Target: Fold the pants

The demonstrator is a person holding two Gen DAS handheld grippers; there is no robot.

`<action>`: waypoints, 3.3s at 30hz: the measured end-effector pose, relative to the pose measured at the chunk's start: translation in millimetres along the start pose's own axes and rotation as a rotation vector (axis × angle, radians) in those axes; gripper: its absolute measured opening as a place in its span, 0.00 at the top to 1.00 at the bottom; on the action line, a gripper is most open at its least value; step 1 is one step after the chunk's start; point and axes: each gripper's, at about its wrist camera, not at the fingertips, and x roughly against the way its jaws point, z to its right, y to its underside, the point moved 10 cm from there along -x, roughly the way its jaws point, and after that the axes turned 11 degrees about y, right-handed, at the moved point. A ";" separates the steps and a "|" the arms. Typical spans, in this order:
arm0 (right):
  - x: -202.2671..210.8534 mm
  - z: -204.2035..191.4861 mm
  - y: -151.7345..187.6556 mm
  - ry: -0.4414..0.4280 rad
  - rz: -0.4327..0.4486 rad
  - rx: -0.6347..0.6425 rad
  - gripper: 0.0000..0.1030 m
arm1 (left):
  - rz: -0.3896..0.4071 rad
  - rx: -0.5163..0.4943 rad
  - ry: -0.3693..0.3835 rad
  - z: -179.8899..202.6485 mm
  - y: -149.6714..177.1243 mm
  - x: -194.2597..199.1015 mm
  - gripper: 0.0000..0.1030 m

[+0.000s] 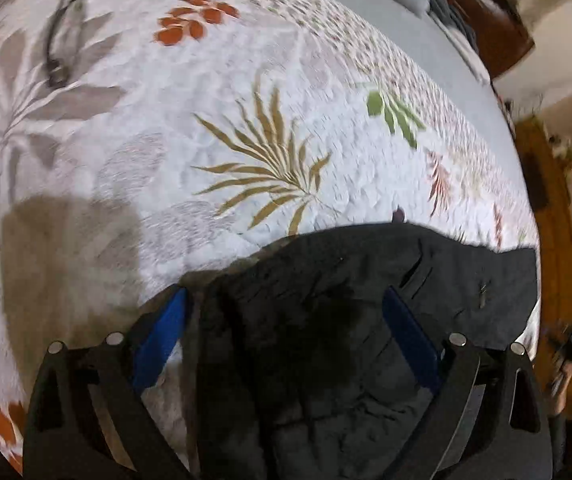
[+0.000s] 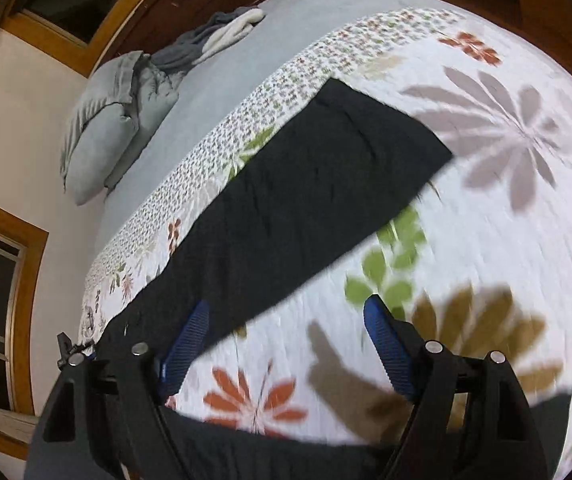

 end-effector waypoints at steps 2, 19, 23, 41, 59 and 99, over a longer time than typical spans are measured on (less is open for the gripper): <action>-10.0 -5.4 -18.5 -0.006 -0.011 0.022 0.21 | -0.004 -0.024 0.030 5.7 2.3 0.7 0.08; -117.5 14.9 -191.6 0.150 -0.097 0.207 0.15 | 0.098 0.078 -0.012 -19.3 3.8 1.1 0.81; -151.1 12.4 -201.9 0.164 -0.140 0.237 0.15 | 0.083 0.079 -0.033 -20.4 3.3 1.4 0.81; -72.5 -6.0 -190.0 0.183 -0.015 0.290 0.92 | 0.133 0.044 -0.133 5.2 -6.7 34.1 0.86; 117.8 12.1 -112.2 0.207 0.210 0.236 0.94 | 0.276 -0.071 -0.004 99.1 25.7 142.9 0.87; 218.6 105.1 200.4 0.274 0.406 0.231 0.81 | 0.277 0.051 0.112 26.1 278.8 159.1 0.79</action>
